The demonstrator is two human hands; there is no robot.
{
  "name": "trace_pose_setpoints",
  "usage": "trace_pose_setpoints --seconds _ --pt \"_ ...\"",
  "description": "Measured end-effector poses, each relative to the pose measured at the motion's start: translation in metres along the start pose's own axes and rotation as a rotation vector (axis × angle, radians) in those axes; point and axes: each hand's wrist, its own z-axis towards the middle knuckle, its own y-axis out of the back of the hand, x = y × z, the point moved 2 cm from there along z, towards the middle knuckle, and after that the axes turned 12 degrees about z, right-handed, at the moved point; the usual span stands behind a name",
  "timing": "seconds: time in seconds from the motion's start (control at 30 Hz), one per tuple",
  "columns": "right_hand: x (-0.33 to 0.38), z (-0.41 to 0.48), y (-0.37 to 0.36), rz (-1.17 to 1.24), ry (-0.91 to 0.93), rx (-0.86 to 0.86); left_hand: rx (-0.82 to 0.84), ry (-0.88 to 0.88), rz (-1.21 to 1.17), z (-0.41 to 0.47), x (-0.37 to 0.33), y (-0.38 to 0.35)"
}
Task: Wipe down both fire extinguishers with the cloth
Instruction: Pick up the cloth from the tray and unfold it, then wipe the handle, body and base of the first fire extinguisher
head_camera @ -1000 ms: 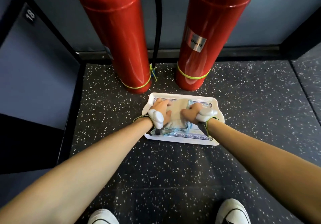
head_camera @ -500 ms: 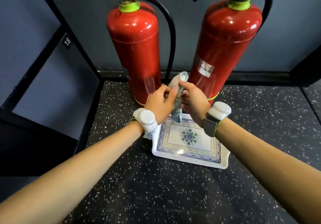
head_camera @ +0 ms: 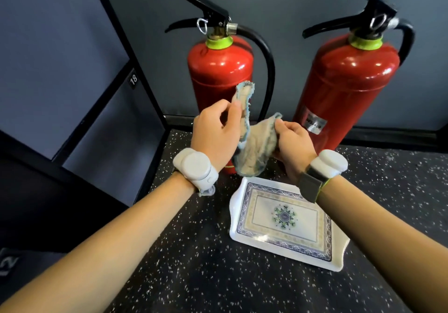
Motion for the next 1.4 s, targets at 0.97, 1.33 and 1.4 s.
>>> trace_pose_setpoints --seconds 0.97,1.33,1.4 --pt "0.107 -0.023 -0.064 0.037 0.643 0.121 -0.072 0.022 -0.063 0.072 -0.022 0.053" --pt "0.078 -0.043 -0.076 -0.466 0.819 0.185 -0.18 -0.007 0.151 0.083 0.005 0.066" --pt "0.077 -0.04 -0.076 -0.512 0.847 0.194 -0.11 -0.063 0.138 0.084 0.008 0.057"
